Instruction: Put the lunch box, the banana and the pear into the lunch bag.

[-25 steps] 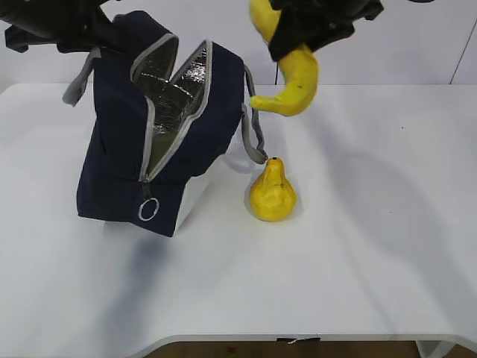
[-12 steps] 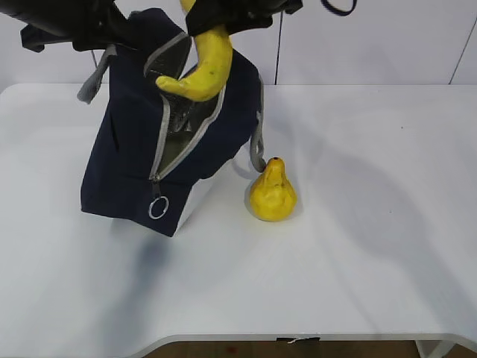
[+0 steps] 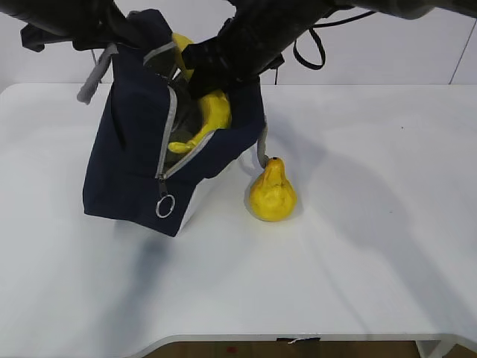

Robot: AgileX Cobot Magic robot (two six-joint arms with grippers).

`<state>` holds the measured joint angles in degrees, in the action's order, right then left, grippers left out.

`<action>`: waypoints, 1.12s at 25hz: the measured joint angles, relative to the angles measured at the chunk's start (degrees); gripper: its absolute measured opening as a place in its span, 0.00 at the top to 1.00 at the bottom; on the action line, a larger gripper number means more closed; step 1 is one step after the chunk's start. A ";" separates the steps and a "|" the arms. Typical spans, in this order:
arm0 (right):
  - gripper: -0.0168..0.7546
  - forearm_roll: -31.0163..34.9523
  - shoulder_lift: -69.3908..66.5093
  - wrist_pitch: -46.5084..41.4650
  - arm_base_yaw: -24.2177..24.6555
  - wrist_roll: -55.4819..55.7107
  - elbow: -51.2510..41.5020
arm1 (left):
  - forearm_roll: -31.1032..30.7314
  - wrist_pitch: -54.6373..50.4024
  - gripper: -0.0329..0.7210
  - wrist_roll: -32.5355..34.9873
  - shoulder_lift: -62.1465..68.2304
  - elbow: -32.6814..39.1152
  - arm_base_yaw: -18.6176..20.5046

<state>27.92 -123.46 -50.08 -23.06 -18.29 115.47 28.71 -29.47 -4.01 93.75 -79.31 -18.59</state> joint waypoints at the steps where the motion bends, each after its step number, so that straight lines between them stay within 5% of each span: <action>1: 0.58 -0.99 -0.16 -0.74 0.00 0.00 0.00 | 0.00 0.11 0.96 0.00 0.00 0.00 0.00; 10: 0.55 -2.52 -0.46 -3.13 -0.07 0.00 0.00 | 0.00 1.79 0.96 0.00 0.00 0.00 0.00; 16: 0.28 -1.28 -0.46 -1.07 -0.07 -0.83 0.00 | 0.00 1.88 0.96 0.00 0.00 0.00 0.00; 20: 0.23 -1.85 -0.46 -2.60 -0.07 -1.35 1.37 | 0.00 1.88 0.96 0.00 0.00 0.00 0.00; 28: 0.23 -18.50 -0.25 -18.22 -0.07 7.75 13.98 | -4.40 1.78 0.96 0.00 0.00 0.00 0.00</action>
<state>9.42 -123.70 -68.31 -23.13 -10.54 129.46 24.31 -27.69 -4.01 93.75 -79.31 -18.59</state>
